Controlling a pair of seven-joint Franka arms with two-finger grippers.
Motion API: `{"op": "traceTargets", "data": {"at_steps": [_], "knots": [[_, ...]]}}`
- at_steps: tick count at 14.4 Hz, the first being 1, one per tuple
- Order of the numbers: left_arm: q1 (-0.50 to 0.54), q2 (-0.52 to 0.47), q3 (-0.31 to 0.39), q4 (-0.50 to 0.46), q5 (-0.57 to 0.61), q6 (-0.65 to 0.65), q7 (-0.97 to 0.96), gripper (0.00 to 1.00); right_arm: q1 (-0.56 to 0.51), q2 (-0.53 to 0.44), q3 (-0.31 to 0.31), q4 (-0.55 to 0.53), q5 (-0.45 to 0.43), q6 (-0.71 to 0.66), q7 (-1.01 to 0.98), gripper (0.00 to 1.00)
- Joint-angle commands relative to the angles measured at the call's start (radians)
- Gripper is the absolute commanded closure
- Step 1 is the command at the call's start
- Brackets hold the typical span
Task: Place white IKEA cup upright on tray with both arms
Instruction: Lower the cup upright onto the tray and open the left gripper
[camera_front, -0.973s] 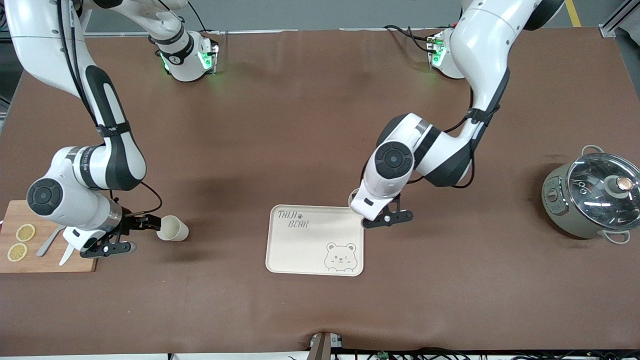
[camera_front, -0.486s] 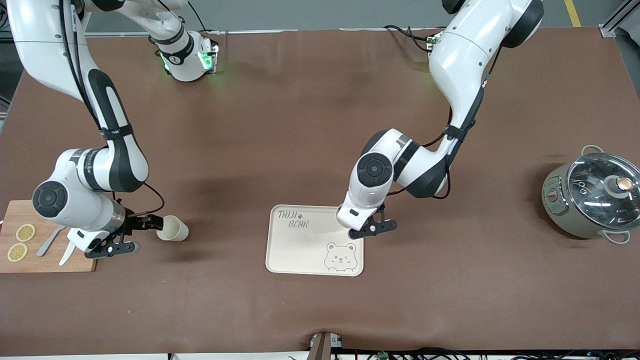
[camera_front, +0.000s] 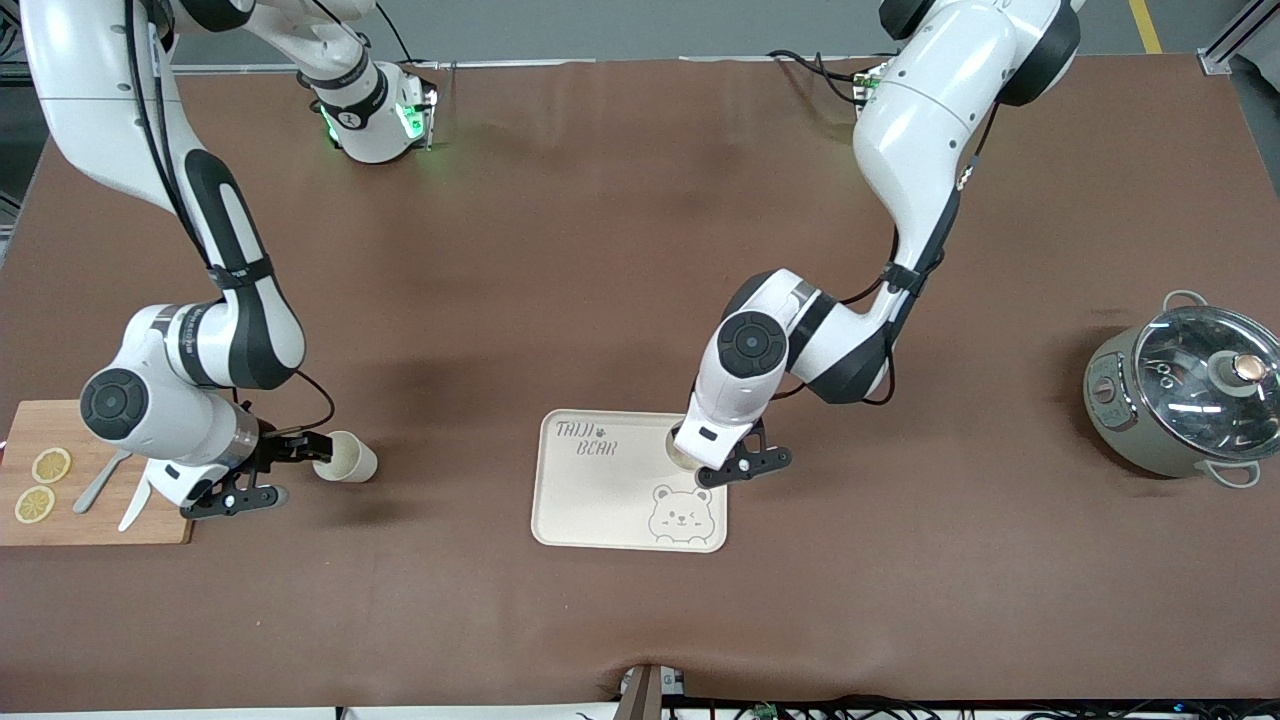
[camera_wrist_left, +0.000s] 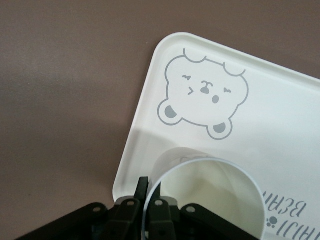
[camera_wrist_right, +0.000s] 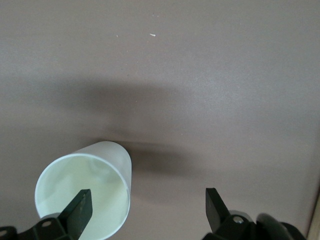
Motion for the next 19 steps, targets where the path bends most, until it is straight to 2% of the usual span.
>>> {"op": "traceTargets", "data": {"at_steps": [1,10,17,18,19], "knots": [[-0.009,0.045,0.007,0.029,0.015,0.061,-0.03,1.0,0.008,0.009,-0.001,-0.011,0.011,0.024,-0.016,0.0],[-0.011,0.069,0.007,0.026,0.015,0.097,-0.032,1.0,0.013,0.018,0.007,-0.012,0.011,0.032,-0.016,0.0],[-0.012,0.075,0.007,0.026,0.017,0.097,-0.03,0.98,0.013,0.024,0.01,-0.046,0.011,0.098,-0.016,0.0],[-0.012,0.076,0.007,0.026,0.02,0.098,-0.026,0.13,0.013,0.023,0.012,-0.054,0.011,0.107,-0.014,0.0],[-0.026,0.075,0.009,0.023,0.024,0.098,-0.036,0.0,0.013,0.023,0.012,-0.058,0.011,0.118,-0.016,0.0]]}}
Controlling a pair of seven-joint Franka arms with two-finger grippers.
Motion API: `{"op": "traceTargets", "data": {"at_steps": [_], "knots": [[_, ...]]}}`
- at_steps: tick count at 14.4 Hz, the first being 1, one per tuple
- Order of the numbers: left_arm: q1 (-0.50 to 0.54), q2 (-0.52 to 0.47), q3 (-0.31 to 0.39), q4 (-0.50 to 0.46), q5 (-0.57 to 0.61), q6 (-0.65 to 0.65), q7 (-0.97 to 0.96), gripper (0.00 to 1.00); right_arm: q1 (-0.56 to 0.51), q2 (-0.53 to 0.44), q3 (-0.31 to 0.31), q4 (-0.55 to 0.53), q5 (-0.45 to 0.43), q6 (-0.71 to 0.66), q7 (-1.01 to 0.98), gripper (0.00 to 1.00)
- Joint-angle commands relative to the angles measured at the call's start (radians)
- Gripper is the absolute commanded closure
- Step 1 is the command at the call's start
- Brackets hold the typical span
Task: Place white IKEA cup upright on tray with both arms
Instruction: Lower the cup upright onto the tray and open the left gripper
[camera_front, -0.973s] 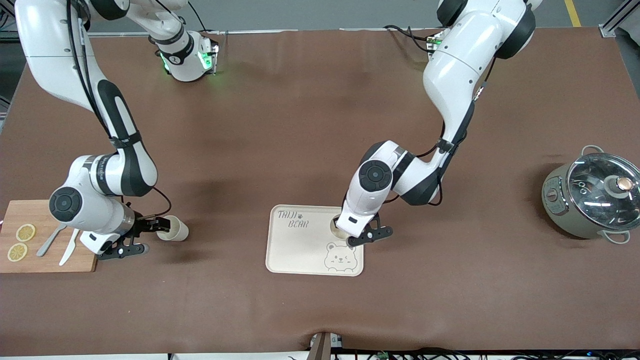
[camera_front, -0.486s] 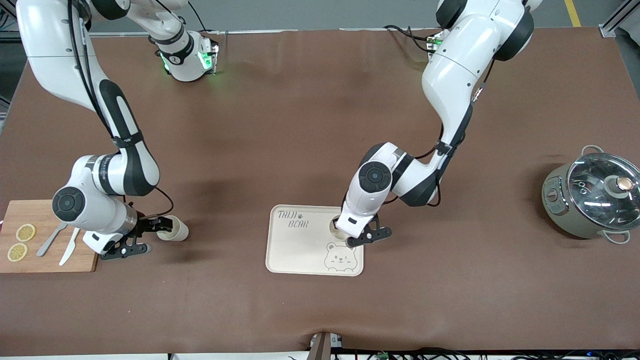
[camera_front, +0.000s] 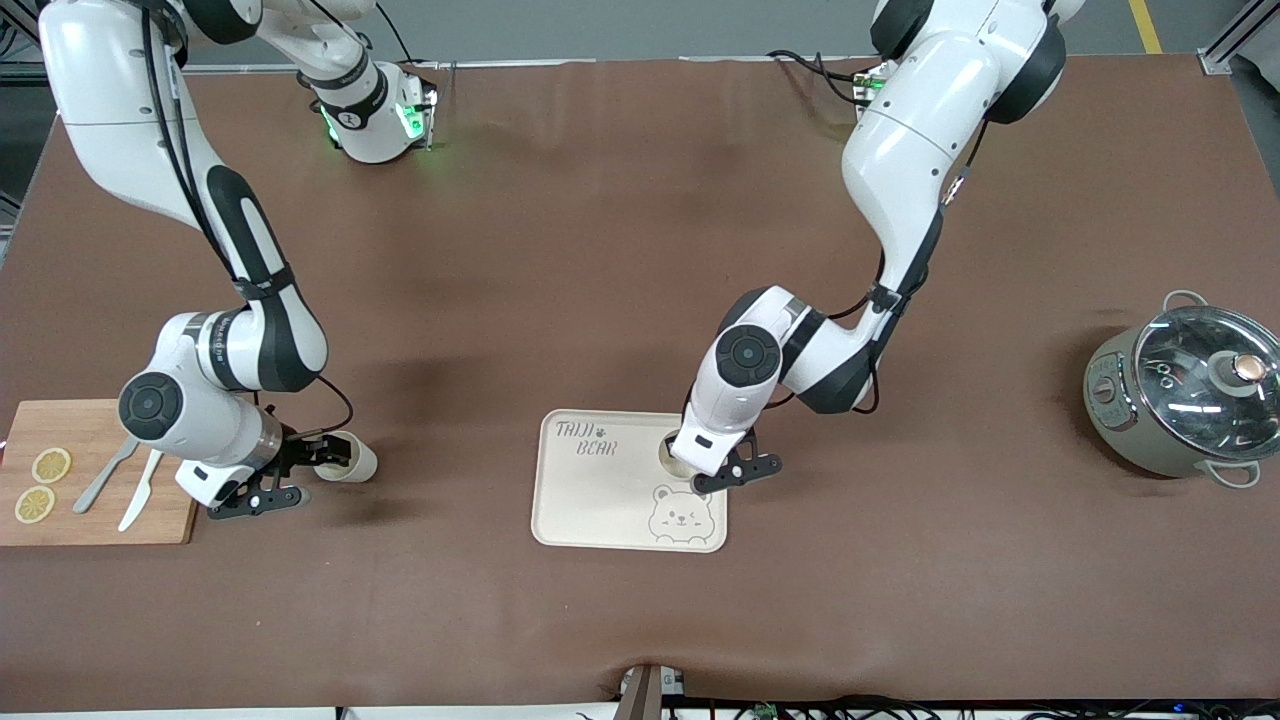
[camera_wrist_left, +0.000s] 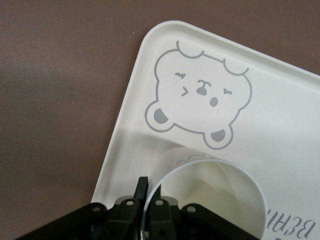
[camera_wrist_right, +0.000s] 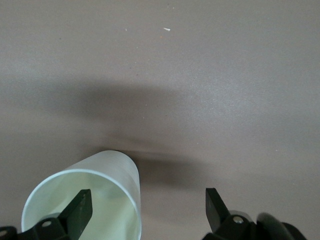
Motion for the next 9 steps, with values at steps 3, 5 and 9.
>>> {"op": "traceTargets", "data": {"at_steps": [3,5,9], "knots": [[-0.026,-0.002,0.009,0.023,0.02,-0.009,-0.094,0.0,0.005,-0.006,0.002,-0.028,0.011,0.039,-0.014,0.0],[-0.025,-0.035,0.003,0.024,0.012,-0.09,-0.094,0.0,0.005,0.0,0.002,-0.028,0.011,0.04,-0.014,0.0],[0.007,-0.112,-0.01,0.029,0.0,-0.294,-0.083,0.0,0.005,0.0,0.002,-0.028,0.011,0.04,-0.015,0.0]]}}
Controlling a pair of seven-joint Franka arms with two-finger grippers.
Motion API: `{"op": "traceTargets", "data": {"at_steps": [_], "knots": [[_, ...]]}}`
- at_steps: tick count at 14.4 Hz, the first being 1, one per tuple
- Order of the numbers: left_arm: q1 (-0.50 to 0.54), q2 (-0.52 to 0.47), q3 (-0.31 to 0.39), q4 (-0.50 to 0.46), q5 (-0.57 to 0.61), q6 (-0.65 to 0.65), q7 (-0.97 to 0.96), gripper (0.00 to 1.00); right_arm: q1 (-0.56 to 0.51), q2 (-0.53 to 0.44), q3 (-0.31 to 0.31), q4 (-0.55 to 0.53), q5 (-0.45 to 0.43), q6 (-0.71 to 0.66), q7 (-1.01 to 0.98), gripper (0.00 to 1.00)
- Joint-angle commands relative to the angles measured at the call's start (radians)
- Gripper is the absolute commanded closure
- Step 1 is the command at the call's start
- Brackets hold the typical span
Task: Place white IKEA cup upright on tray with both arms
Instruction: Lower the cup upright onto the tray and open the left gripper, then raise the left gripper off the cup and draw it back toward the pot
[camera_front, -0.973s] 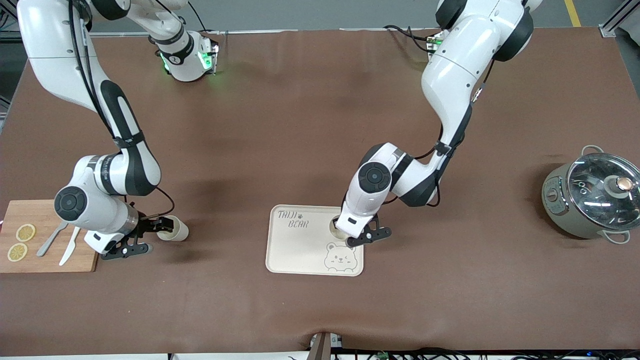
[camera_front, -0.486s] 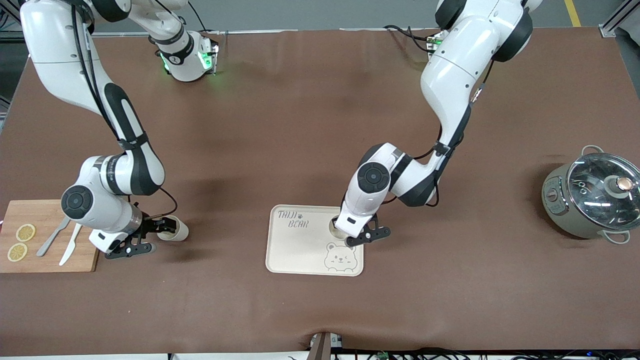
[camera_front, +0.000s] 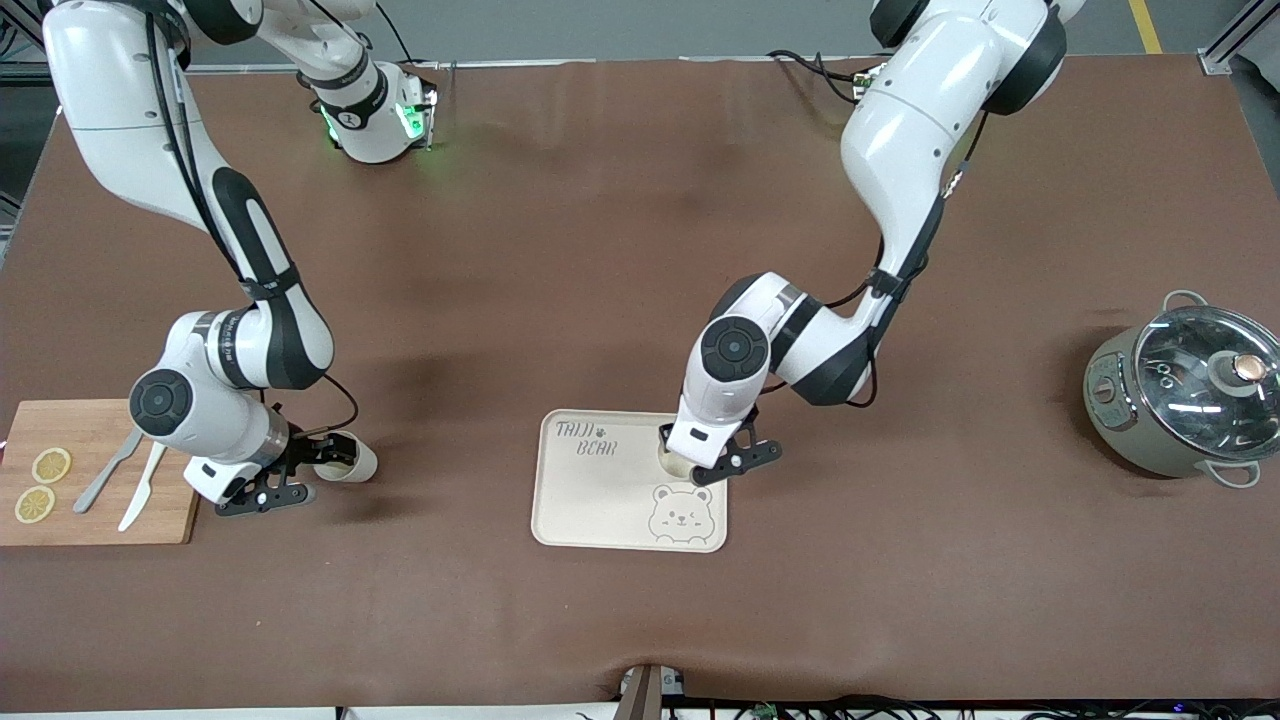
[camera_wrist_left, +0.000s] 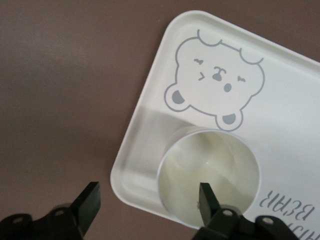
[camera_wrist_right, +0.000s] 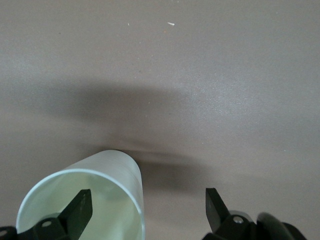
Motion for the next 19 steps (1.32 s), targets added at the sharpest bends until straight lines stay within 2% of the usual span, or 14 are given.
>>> {"op": "traceTargets", "data": {"at_steps": [1,5,9,14,15,19], "knots": [[0.023,-0.071,-0.008,-0.01,-0.006,-0.116,-0.002,0.0,0.004,-0.002,-0.001,-0.008,0.011,0.013,-0.015,0.04],[0.071,-0.171,-0.008,-0.012,-0.074,-0.26,0.078,0.0,0.006,-0.002,-0.001,-0.008,0.011,0.013,-0.015,0.42],[0.192,-0.284,-0.005,-0.016,-0.1,-0.418,0.259,0.0,0.01,-0.002,-0.001,-0.008,0.011,0.013,-0.015,0.68],[0.35,-0.369,-0.003,-0.018,-0.117,-0.487,0.47,0.0,0.01,-0.002,-0.001,-0.008,0.011,0.013,-0.015,0.97],[0.377,-0.378,-0.002,-0.02,-0.117,-0.495,0.509,0.0,0.01,-0.002,-0.001,-0.008,0.011,0.013,-0.015,1.0],[0.446,-0.407,-0.001,-0.023,-0.106,-0.501,0.61,0.0,0.012,-0.004,0.0,-0.008,0.011,0.01,-0.014,1.0]]}}
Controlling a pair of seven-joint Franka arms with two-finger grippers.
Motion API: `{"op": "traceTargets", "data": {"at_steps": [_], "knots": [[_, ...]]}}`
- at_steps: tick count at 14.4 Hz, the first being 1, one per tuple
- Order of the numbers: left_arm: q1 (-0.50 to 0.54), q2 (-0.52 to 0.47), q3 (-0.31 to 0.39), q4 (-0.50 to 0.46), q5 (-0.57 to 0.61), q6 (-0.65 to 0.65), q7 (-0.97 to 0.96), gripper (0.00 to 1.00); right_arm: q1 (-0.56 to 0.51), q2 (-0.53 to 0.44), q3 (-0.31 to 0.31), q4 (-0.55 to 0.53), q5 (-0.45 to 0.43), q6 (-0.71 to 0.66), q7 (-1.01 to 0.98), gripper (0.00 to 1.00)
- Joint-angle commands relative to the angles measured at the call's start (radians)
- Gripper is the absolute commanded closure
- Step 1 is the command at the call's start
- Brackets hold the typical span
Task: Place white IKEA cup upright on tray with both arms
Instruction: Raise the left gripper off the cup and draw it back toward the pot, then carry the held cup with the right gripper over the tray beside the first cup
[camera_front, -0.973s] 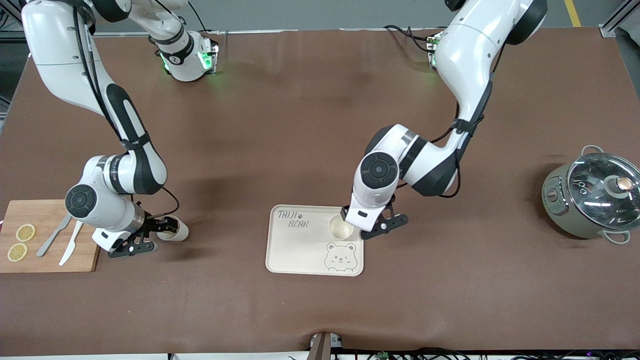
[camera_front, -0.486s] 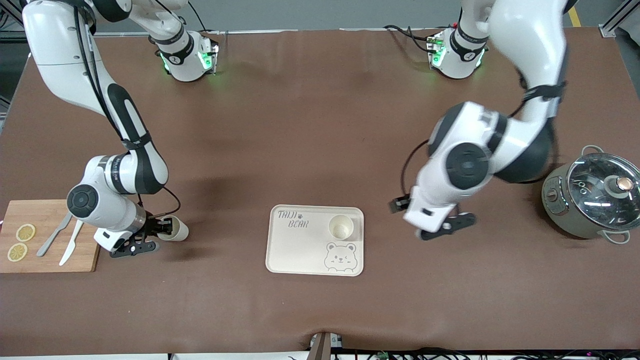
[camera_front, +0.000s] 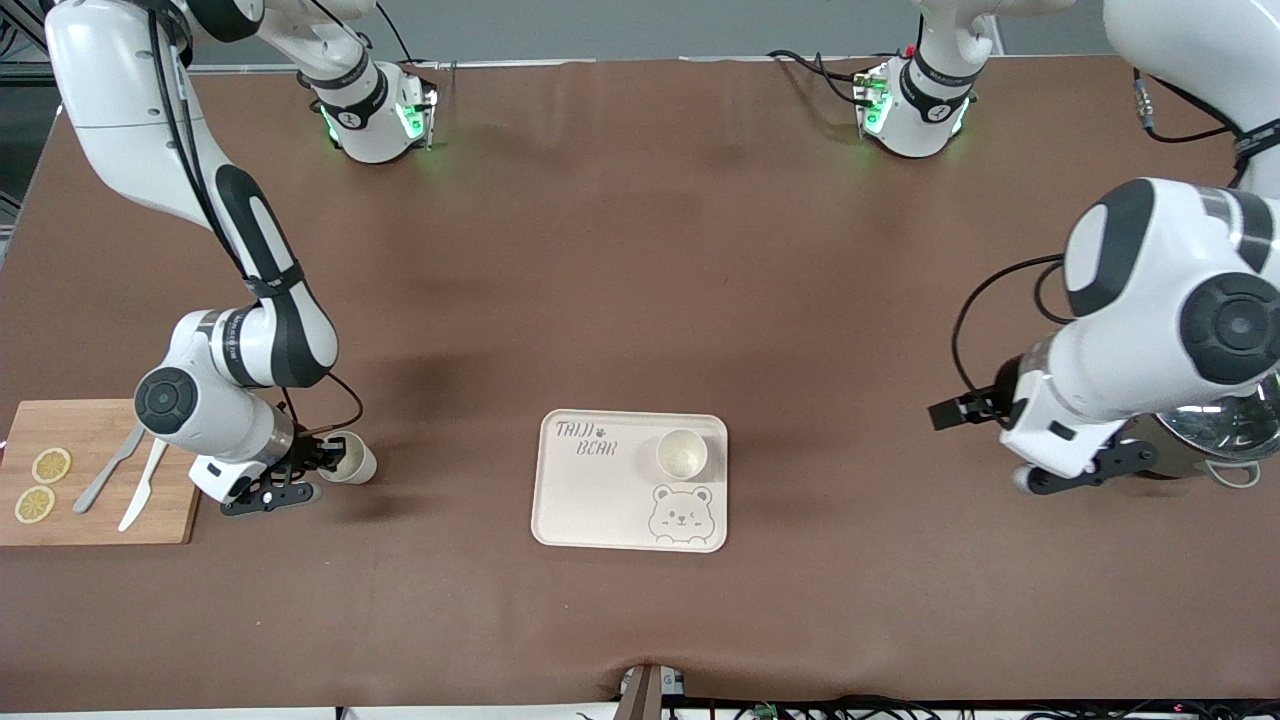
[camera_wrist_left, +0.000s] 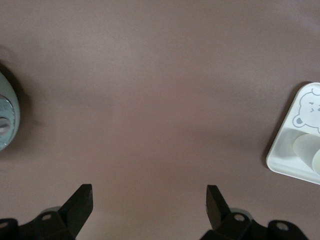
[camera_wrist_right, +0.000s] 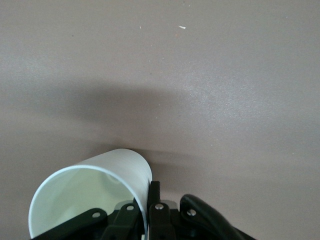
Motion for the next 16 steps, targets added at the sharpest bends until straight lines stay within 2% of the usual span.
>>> {"op": "traceTargets", "data": {"at_steps": [1,3,6,9,12,16], "knots": [[0.019,-0.054,0.005,-0.035,-0.005,-0.009,0.073,0.0,0.006,0.001,-0.006,-0.006,0.008,0.008,-0.012,1.0],[0.022,-0.092,0.01,-0.053,-0.008,-0.024,0.148,0.0,0.006,0.001,-0.006,-0.003,0.008,0.002,-0.011,1.0],[0.022,-0.148,0.013,-0.059,-0.012,-0.062,0.153,0.0,0.01,-0.003,-0.006,0.003,0.008,-0.009,-0.005,1.0],[-0.004,-0.223,0.092,-0.113,-0.044,-0.07,0.222,0.0,0.018,-0.008,-0.003,0.022,0.011,-0.039,0.002,1.0],[-0.059,-0.304,0.209,-0.183,-0.077,-0.068,0.337,0.0,0.021,-0.011,0.003,0.097,0.087,-0.154,0.031,1.0],[-0.046,-0.41,0.217,-0.277,-0.087,-0.061,0.365,0.0,0.059,-0.016,0.003,0.158,0.12,-0.224,0.138,1.0]]}}
